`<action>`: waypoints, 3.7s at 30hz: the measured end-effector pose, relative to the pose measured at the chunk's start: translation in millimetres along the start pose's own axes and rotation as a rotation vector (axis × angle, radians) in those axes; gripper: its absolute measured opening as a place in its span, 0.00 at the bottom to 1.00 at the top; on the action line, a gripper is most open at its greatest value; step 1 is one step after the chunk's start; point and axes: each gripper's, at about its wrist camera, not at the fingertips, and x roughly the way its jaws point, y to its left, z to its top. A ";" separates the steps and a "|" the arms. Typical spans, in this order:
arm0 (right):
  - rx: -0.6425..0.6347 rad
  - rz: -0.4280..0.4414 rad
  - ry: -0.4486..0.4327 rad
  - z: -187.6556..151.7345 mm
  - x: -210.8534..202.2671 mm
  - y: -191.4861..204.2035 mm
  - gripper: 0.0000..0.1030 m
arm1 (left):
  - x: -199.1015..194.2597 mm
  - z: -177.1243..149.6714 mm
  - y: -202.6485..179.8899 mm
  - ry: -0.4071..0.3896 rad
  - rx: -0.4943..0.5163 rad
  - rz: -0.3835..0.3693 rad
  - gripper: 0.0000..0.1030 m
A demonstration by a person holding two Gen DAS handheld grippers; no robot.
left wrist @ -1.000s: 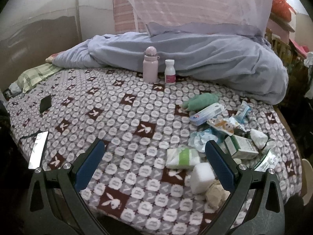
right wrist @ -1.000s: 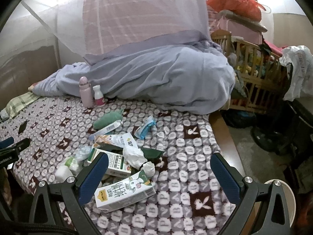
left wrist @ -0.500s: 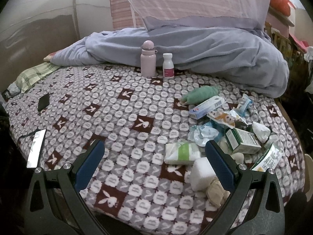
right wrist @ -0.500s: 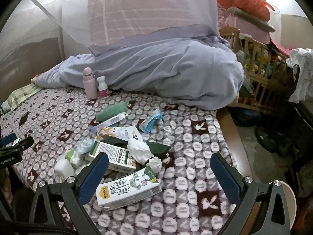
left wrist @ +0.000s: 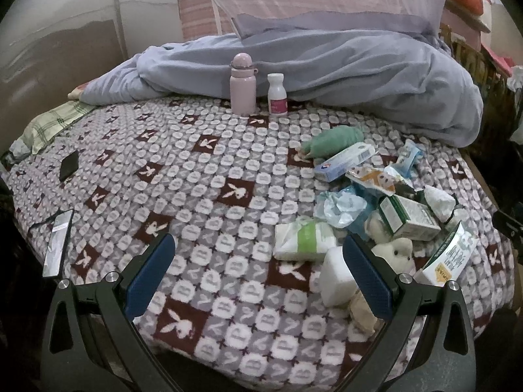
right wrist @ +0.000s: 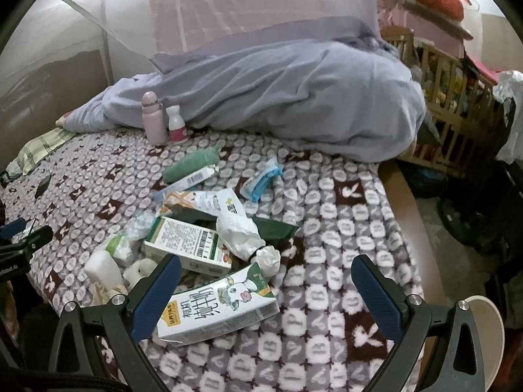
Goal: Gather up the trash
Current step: 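Move both tools toward the trash pile on the bed, then grasp the white foam block with the left tool while the right tool grasps crumpled tissue, then carry both items over the cream bucket and open both tools, then move both tools back to the trash pile on the bed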
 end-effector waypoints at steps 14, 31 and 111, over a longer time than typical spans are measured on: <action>-0.011 -0.023 0.040 4.8 20.8 -7.8 1.00 | 6.5 -7.9 -1.0 0.051 0.028 -0.063 0.99; -0.044 0.160 0.219 28.2 97.5 -4.2 0.73 | 50.2 -18.2 -26.2 0.205 0.068 -0.174 0.82; 0.486 -0.327 0.107 -143.2 -82.5 -341.3 0.71 | -14.5 -41.8 -438.5 0.312 0.464 -0.640 0.51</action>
